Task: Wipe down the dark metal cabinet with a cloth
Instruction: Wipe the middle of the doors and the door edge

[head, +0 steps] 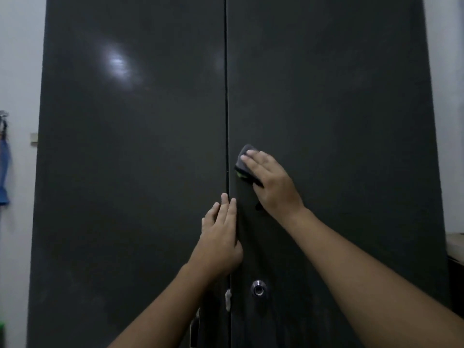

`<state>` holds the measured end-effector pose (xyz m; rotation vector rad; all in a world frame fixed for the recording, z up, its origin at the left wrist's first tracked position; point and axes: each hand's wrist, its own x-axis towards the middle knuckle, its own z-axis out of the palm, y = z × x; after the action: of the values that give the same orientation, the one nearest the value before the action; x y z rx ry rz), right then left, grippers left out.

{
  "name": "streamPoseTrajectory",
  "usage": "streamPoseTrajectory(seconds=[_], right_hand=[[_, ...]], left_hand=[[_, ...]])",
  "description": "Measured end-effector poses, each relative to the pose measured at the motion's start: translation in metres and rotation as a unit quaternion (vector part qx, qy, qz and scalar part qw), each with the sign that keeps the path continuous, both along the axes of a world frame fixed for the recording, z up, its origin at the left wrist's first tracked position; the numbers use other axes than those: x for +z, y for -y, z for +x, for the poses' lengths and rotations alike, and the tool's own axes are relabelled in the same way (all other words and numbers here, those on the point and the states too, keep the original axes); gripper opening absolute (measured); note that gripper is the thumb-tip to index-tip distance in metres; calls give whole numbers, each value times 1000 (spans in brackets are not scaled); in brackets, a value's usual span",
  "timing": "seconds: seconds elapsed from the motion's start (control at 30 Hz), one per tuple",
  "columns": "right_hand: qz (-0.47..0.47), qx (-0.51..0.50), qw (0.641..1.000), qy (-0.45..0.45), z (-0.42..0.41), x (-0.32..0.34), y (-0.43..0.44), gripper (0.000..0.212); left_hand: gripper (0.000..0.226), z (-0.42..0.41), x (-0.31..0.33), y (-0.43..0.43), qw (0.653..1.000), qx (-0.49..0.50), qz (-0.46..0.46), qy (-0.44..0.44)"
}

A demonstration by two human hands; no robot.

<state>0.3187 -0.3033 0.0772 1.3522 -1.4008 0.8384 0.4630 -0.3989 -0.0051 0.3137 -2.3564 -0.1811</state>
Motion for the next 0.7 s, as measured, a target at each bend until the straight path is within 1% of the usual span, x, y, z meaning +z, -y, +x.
streamPoseTrajectory(seconds=[0.1, 0.13, 0.3, 0.37, 0.43, 0.5, 0.57, 0.63, 0.7], right_hand=[[105, 5, 991, -81, -10, -18, -12, 46], [128, 4, 987, -99, -14, -27, -17, 45], [183, -17, 967, -174, -41, -62, -53, 43], [209, -32, 956, -204, -57, -64, -73, 49], [207, -50, 955, -209, -73, -58, -95, 55], [144, -68, 973, -167, -88, -49, -117, 57], [33, -74, 995, -64, -100, -39, -135, 63], [-77, -80, 992, 55, -108, -32, -150, 68], [-159, -97, 974, 128, -111, -30, -157, 66]], left_hand=[[85, -1, -4, 3, 999, 8, -27, 15], [85, 0, -6, 4, 999, 11, -39, 15], [76, 5, -10, 7, 998, 8, -63, -1], [78, 5, -9, 6, 997, 23, -68, 8], [80, 4, -7, 1, 997, 34, -65, 9], [81, 0, -4, -8, 997, 36, -67, 5], [85, -7, -1, -18, 996, 34, -84, -4], [88, -18, 4, -29, 994, 32, -106, -2], [90, -30, 7, -37, 993, 30, -117, 14]])
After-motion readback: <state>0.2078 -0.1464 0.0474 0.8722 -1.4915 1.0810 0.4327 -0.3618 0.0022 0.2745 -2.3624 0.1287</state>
